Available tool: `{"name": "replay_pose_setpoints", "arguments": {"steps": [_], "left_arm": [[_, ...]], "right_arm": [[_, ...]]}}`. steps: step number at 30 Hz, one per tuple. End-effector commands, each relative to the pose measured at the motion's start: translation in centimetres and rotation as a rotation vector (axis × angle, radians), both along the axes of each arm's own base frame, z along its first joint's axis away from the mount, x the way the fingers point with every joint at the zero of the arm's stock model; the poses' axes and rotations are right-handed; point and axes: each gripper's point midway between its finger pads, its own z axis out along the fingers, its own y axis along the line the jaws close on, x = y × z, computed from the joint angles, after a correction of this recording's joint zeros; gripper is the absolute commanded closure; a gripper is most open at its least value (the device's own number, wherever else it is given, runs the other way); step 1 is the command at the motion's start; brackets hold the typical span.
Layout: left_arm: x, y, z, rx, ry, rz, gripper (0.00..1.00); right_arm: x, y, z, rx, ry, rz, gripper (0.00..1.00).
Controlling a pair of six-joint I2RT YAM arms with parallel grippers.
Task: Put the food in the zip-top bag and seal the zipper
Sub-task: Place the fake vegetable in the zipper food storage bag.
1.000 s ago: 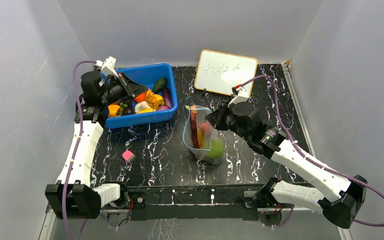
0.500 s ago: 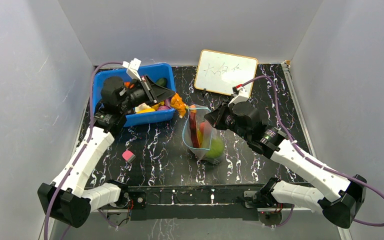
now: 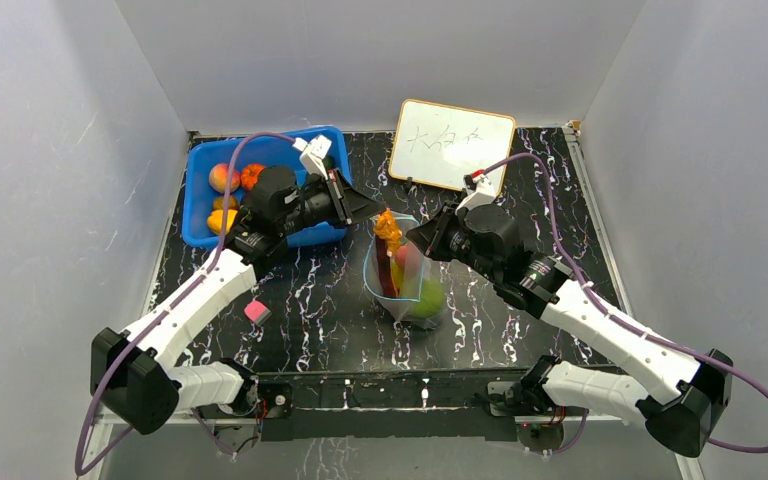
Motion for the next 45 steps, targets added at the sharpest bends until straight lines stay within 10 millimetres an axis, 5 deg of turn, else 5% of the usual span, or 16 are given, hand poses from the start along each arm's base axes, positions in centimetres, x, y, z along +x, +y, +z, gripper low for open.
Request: {"name": "replay_pose_setpoints", "arguments": {"steps": [1, 9, 19, 23, 37, 39, 45], "left_arm": [[0.6, -0.3, 0.9, 0.017, -0.085, 0.015, 1.0], [0.9, -1.0, -1.1, 0.06, -0.07, 0.014, 1.0], [0.6, -1.6, -1.8, 0.076, -0.043, -0.016, 0.63], [0.4, -1.5, -2.0, 0.094, -0.026, -0.019, 0.56], [1.9, 3.2, -0.5, 0.347, -0.114, 0.163, 0.19], [2.1, 4.1, -0.6, 0.382, -0.116, 0.204, 0.02], [2.8, 5.8, -1.1, 0.479, -0.113, 0.265, 0.02]], "right_arm": [[0.1, 0.3, 4.4, 0.119, -0.09, -0.002, 1.0], [0.4, 0.7, 4.9, 0.137, -0.086, -0.005, 1.0], [0.4, 0.2, 4.5, 0.144, -0.089, -0.027, 1.0], [0.2, 0.1, 3.9, 0.144, -0.081, -0.026, 1.0], [-0.6, -0.3, 3.8, 0.111, -0.1, 0.011, 1.0], [-0.8, -0.4, 3.7, 0.105, -0.098, 0.017, 1.0], [-1.1, -1.1, 3.3, 0.091, -0.103, 0.006, 1.0]]}}
